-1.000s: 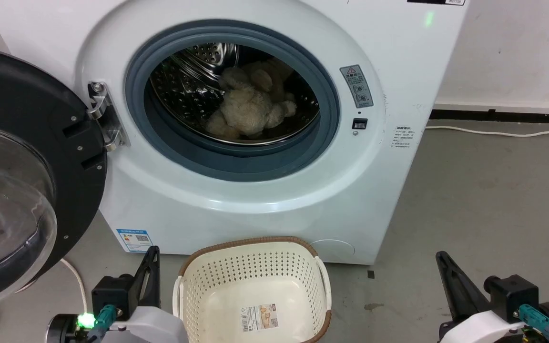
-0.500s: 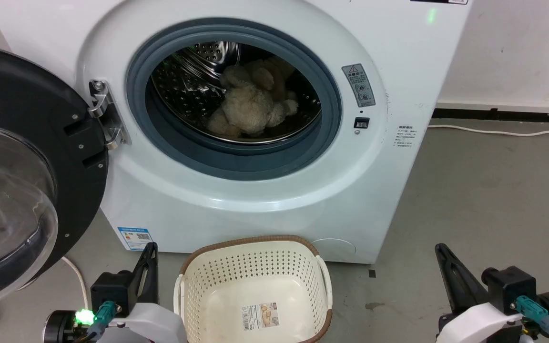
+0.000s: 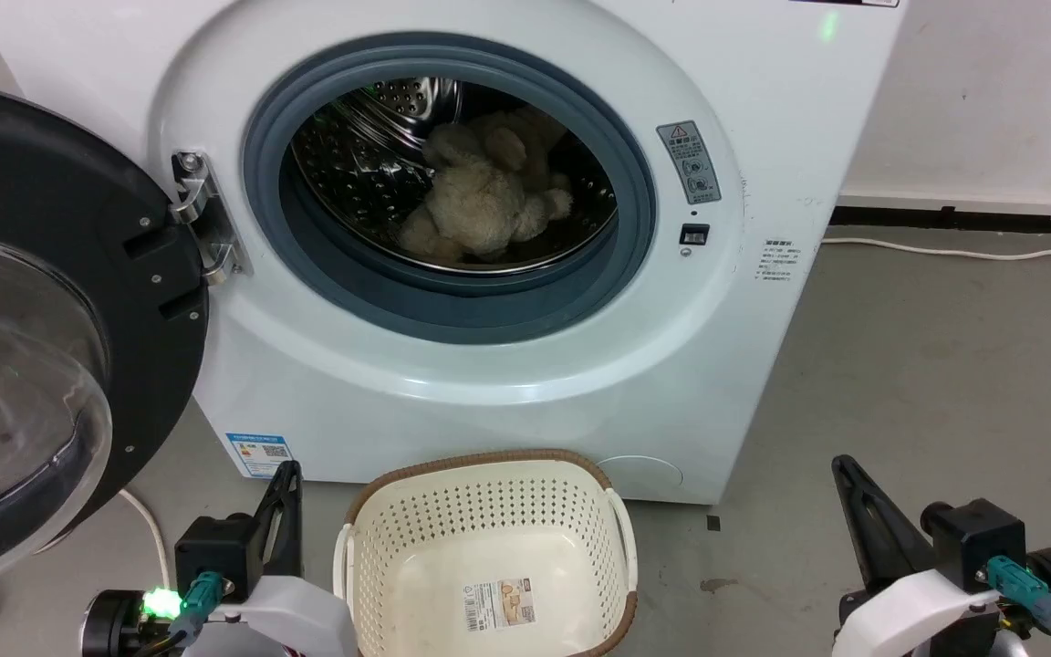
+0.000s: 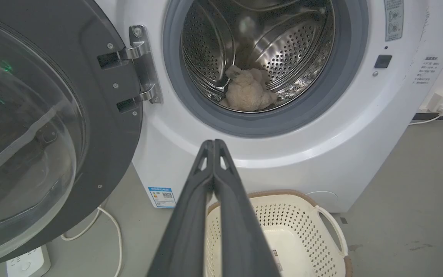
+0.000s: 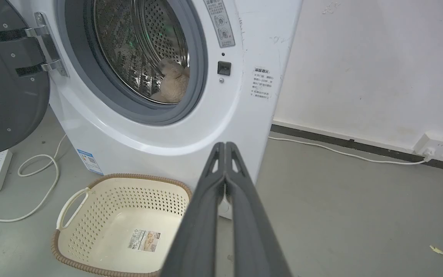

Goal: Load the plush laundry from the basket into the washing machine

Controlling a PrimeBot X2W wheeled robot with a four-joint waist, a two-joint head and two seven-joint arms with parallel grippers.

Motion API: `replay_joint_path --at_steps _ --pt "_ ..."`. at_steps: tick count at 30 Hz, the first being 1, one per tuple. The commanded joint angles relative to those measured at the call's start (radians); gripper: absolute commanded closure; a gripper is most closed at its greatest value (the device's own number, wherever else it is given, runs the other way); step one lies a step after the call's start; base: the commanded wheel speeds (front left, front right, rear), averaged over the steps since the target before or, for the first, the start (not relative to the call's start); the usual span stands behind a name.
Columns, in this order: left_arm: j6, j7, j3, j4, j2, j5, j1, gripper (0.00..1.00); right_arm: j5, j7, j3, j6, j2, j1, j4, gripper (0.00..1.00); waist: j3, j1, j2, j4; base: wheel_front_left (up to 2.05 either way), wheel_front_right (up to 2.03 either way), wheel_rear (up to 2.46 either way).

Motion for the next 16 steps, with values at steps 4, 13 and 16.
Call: replay_joint_path --at_steps 4,13,16 --pt "-0.004 0.0 0.003 -0.005 -0.001 0.003 -0.015 1.0 -0.008 0.001 0.0 0.001 0.0 -0.011 -0.005 1.0 0.0 0.0 0.0 0.0 0.0 0.0 0.0" --pt "-0.004 0.0 0.003 -0.005 -0.001 0.003 -0.015 1.0 -0.008 0.001 0.0 0.001 0.0 -0.011 -0.005 1.0 0.0 0.0 0.0 0.0 0.0 0.0 0.0" --pt "-0.004 0.0 0.003 -0.005 -0.001 0.003 -0.015 1.0 -0.008 0.001 0.0 0.001 0.0 -0.011 -0.005 1.0 0.0 0.0 0.0 0.0 0.0 0.0 0.0"
